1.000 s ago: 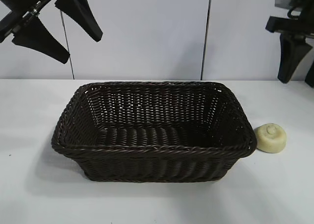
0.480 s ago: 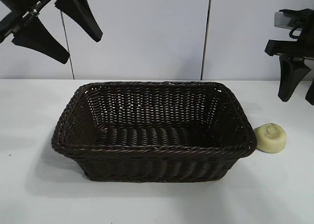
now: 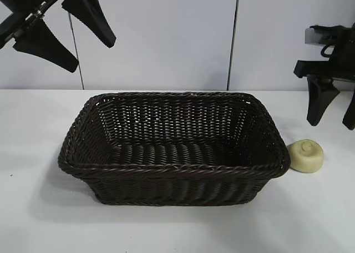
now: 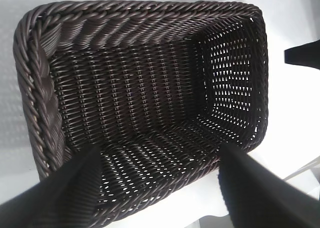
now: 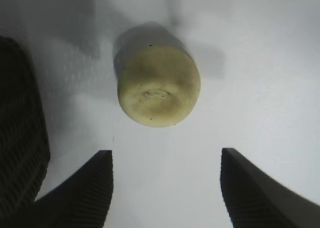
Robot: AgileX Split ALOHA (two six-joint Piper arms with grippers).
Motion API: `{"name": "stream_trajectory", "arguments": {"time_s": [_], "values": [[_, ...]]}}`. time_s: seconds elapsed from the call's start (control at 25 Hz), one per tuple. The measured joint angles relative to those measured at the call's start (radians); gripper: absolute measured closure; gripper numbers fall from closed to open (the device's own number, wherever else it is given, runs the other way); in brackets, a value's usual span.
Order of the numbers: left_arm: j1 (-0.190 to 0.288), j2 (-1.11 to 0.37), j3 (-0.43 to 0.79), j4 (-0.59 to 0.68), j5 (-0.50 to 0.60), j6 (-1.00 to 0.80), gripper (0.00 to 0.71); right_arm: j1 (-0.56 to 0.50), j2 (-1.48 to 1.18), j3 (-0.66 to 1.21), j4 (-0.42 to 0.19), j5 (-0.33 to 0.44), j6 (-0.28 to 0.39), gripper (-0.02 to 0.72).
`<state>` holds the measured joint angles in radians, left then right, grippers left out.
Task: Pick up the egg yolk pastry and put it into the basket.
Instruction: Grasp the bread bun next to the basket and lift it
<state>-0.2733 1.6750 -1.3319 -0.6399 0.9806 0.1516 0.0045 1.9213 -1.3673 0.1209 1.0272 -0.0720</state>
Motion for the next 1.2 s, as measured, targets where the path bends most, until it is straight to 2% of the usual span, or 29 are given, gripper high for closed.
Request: {"name": "stream_trajectory", "arguments": {"time_s": [0.24, 0.6, 0.84, 0.92, 1.12, 1.2], "values": [[0.000, 0.000, 0.000, 0.000, 0.008, 0.000, 0.222, 0.000, 0.075, 0.000, 0.018, -0.058, 0.017, 0.248], [0.000, 0.000, 0.000, 0.000, 0.015, 0.000, 0.222, 0.000, 0.156, 0.000, 0.030, -0.104, 0.019, 0.248], [0.000, 0.000, 0.000, 0.000, 0.019, 0.000, 0.222, 0.000, 0.168, 0.000, 0.032, -0.133, 0.046, 0.251], [0.000, 0.000, 0.000, 0.000, 0.019, 0.000, 0.222, 0.000, 0.168, 0.000, 0.032, -0.134, 0.046, 0.293], [0.000, 0.000, 0.000, 0.000, 0.019, 0.000, 0.222, 0.000, 0.168, 0.000, 0.032, -0.134, 0.049, 0.517], [0.000, 0.000, 0.000, 0.000, 0.019, 0.000, 0.222, 0.000, 0.168, 0.000, 0.032, -0.133, 0.050, 0.547]]}}
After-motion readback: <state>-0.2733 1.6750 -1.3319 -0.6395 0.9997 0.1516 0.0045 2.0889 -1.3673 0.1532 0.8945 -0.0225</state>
